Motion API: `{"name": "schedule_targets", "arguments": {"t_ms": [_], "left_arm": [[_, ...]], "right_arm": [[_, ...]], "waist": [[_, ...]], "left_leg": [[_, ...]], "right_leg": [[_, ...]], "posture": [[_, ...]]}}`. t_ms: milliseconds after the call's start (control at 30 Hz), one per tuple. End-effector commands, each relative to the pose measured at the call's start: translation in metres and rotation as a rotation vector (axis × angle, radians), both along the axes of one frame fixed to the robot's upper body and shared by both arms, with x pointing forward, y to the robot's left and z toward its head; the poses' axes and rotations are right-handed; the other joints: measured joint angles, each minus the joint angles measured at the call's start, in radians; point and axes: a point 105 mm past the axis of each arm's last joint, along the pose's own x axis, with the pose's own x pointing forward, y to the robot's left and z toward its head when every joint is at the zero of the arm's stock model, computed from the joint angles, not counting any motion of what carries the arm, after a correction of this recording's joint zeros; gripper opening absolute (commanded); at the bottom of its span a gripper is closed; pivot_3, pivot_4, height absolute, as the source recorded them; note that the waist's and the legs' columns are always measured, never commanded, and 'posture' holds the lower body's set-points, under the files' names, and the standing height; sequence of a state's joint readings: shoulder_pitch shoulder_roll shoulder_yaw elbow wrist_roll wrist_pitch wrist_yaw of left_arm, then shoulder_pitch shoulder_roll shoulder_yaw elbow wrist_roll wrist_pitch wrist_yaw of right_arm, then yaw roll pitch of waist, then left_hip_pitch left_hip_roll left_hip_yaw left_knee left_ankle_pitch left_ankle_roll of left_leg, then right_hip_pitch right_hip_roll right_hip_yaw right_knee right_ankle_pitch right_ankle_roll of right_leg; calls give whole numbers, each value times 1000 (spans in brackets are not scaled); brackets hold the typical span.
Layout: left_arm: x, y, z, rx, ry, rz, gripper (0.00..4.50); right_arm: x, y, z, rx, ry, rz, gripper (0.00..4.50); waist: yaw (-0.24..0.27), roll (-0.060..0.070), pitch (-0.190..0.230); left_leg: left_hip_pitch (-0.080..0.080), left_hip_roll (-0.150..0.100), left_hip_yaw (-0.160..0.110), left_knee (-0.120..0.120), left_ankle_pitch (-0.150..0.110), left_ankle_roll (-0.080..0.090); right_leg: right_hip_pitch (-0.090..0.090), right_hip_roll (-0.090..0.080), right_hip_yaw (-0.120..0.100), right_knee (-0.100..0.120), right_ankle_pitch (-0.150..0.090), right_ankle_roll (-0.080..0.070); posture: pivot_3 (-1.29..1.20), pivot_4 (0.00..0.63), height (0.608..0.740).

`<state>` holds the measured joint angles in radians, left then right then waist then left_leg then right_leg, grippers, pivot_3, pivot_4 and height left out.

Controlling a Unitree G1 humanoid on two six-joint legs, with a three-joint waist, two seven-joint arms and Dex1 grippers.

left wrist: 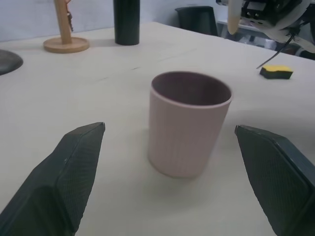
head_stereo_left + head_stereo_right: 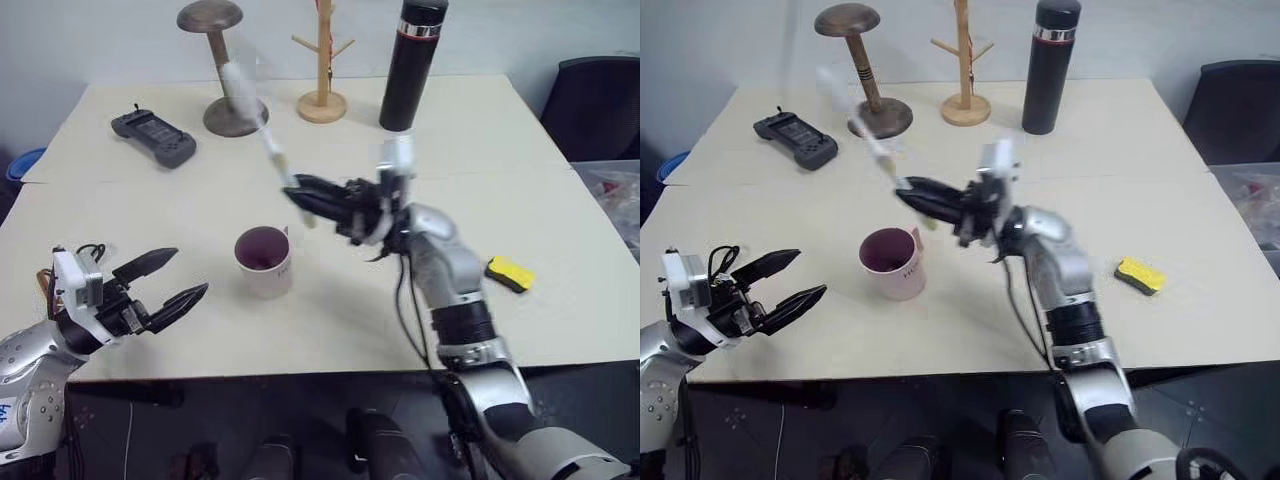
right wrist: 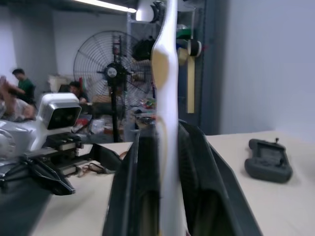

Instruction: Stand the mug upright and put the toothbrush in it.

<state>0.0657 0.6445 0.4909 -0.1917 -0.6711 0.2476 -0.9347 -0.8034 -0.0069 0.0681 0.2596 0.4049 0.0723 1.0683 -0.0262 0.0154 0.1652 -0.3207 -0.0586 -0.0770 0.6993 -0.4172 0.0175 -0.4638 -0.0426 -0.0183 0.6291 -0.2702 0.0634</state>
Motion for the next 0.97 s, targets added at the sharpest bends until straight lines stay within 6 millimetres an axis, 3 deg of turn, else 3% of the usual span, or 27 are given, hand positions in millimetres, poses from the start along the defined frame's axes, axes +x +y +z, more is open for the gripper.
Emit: {"name": "schedule_targets", "arguments": {"t_ms": [33, 67, 100, 167, 300, 400, 467, 567, 667, 767, 800, 867, 967], "left_arm": [[0, -2, 6, 13, -47, -3, 4500], [0, -2, 6, 17, -52, 0, 4500], [1, -1, 7, 16, -56, 4, 4500], [1, -2, 8, 22, -60, 6, 4500], [-1, -1, 12, 30, -70, 11, 4500], [-2, 0, 12, 41, -70, 11, 4500], [-3, -1, 11, 53, -59, 6, 4500], [-6, 3, 4, 163, -59, 33, 4500], [-11, 16, -12, 318, -63, 71, 4500], [-18, 36, -31, 444, -27, 155, 4500], [-22, 41, -36, 467, -7, 157, 4500], [-29, 47, -43, 475, 17, 155, 4500], [-34, 42, -53, 447, 23, 151, 4500]], "right_arm": [[8, 21, -14, 35, -19, -92, 192], [5, 25, -21, 17, -50, -74, 192], [5, 29, -25, 14, -62, -75, 752], [5, 34, -27, 49, -31, -64, 1198], [3, 33, -30, 53, -43, -49, 2545], [0, 20, -29, 48, -75, -47, 3604], [-2, 0, -29, 16, -107, -52, 4264], [-7, -42, -36, -78, -152, -83, 4389], [-13, -100, -53, -203, -158, -153, 4389], [-34, -168, -92, -470, -119, -166, 4389], [-40, -189, -98, -509, -91, -203, 4389], [-47, -212, -100, -512, -31, -272, 4389], [-59, -222, -113, -543, -23, -332, 4389]], "waist": [[-2, -1, 0], [-1, 0, 0], [-2, -1, 0], [-6, -1, 0], [-22, -1, 0], [-31, -1, 0], [-30, 0, 0], [-21, 0, 0], [-2, -1, 0], [17, 0, 0], [23, 0, 0], [28, 0, 0], [24, -1, 1]], "left_leg": [[0, 0, 0, 0, 0, 0], [0, 0, 0, 0, 0, 0], [-1, -1, -1, 0, 0, 0], [0, -1, -1, 0, 0, 1], [0, 0, -1, 0, 0, 0], [0, 0, -1, 0, 0, 0], [0, 0, -1, -1, 0, 0], [-1, 0, -2, 0, 0, 1], [-1, -1, -1, 0, -1, 2], [-1, 0, 0, -1, -1, 3], [0, 0, 0, -1, -2, 3], [0, 0, 2, -1, -2, 4], [4, 1, 5, -1, -2, 4]], "right_leg": [[0, 0, 0, 0, 0, 0], [0, 0, 0, 0, 0, 0], [0, -1, -1, 0, 0, 0], [1, -1, -2, -1, 0, 0], [0, 0, -2, -1, 0, 0], [0, 0, -2, 0, 0, 0], [0, 0, -2, 0, 0, 0], [1, -1, -2, -1, 0, 0], [1, -1, -1, -2, 0, 0], [1, -1, -1, -5, 0, 0], [2, -1, 0, -7, 0, 0], [2, -1, 1, -7, 0, 0], [4, 0, 4, -4, 0, 0]], "posture": [[0, 150, 740], [0, 150, 740], [0, 150, 740], [0, 150, 740], [0, 150, 740], [0, 150, 740], [0, 150, 740], [0, 150, 740], [0, 150, 740], [0, 150, 740], [0, 150, 740], [0, 150, 740], [0, 150, 740]]}}
